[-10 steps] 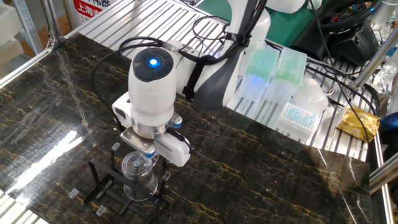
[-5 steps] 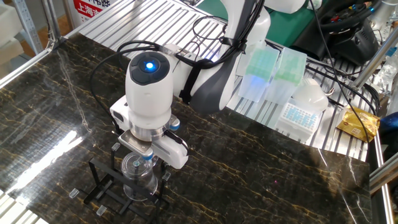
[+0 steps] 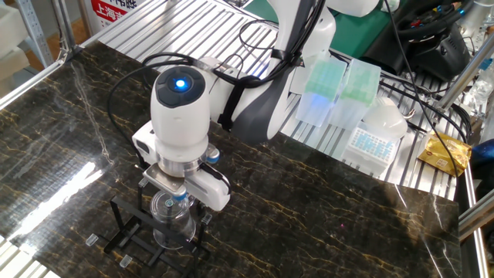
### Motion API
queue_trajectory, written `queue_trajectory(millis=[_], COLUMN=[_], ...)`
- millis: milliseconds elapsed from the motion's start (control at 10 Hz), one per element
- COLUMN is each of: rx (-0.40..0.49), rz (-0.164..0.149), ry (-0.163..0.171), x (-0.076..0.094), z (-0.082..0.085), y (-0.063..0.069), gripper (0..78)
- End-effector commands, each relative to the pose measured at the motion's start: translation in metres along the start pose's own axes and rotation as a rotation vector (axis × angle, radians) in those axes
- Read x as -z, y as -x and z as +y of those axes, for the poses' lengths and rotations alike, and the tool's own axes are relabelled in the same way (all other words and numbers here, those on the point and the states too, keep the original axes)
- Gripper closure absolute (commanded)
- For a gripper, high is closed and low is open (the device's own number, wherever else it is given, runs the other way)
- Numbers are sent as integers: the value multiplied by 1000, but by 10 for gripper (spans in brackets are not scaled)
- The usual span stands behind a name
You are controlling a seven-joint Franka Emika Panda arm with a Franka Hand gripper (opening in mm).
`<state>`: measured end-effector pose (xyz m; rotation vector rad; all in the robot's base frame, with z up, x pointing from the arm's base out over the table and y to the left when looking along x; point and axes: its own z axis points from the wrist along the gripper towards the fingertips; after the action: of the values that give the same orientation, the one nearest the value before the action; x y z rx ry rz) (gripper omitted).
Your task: Take the cup off the cup rack
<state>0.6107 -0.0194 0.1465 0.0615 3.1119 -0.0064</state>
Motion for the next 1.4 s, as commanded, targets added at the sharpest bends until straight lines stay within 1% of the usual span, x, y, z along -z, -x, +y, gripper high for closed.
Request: queue_trajectory(millis=[100,1400], rx=[3,12], rz=[-2,2], ry=[2,11], x=[1,-2], z=[-1,-2], y=[3,5], gripper=[2,2])
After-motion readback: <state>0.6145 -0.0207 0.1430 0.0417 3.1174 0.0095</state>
